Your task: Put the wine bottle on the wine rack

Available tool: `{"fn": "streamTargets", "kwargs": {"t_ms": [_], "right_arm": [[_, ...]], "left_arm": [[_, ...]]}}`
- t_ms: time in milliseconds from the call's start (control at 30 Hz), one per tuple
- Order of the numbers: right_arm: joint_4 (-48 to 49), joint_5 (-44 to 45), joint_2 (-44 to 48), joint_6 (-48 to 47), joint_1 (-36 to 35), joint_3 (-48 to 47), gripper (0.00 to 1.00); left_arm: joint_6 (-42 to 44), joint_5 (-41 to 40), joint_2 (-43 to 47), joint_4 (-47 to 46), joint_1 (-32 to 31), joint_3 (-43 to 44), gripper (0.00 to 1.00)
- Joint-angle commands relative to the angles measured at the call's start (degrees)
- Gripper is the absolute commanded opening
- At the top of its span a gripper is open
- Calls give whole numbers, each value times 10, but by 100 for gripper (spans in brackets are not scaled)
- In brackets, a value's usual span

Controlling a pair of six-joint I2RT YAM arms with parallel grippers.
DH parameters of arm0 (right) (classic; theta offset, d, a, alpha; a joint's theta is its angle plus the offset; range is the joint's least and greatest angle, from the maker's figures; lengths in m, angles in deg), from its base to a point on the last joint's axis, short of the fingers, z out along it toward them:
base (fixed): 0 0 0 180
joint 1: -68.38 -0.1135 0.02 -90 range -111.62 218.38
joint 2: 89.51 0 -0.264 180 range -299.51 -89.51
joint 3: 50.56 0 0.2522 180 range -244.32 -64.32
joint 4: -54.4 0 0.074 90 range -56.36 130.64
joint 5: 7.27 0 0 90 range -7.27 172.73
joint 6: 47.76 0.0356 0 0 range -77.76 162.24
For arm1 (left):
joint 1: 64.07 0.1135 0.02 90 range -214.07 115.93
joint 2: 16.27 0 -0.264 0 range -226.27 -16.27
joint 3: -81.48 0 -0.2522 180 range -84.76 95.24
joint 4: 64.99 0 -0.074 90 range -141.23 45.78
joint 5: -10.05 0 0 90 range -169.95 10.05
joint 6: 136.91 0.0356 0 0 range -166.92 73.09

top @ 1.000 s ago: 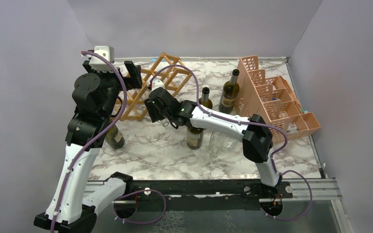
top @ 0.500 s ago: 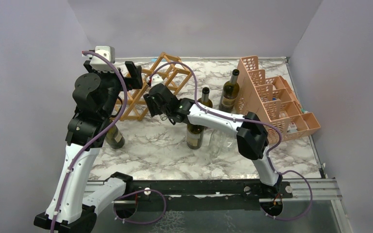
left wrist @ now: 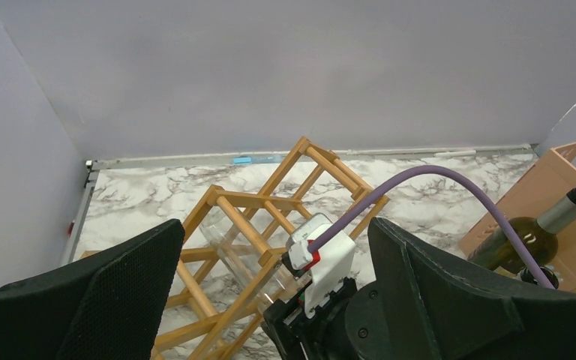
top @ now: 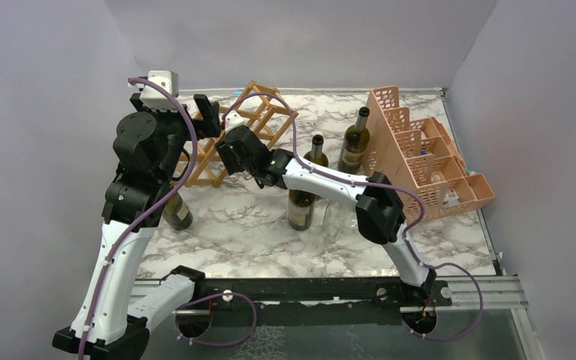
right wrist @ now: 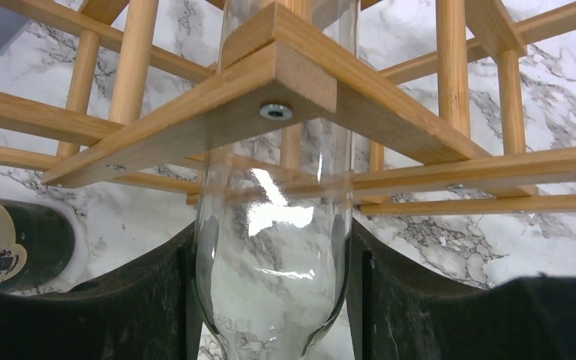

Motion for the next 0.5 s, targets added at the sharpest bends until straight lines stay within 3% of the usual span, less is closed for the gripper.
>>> {"fn": "streamTargets", "kwargs": {"t_ms": [0,467], "right_arm": [[31,11,-33,-26,1,-42,28],[-42,-17,-87,-52,5,-121,52]], "left_arm": [[2,14,1,5,0,21,99],[7,11,6,5,0,19,99]]}}
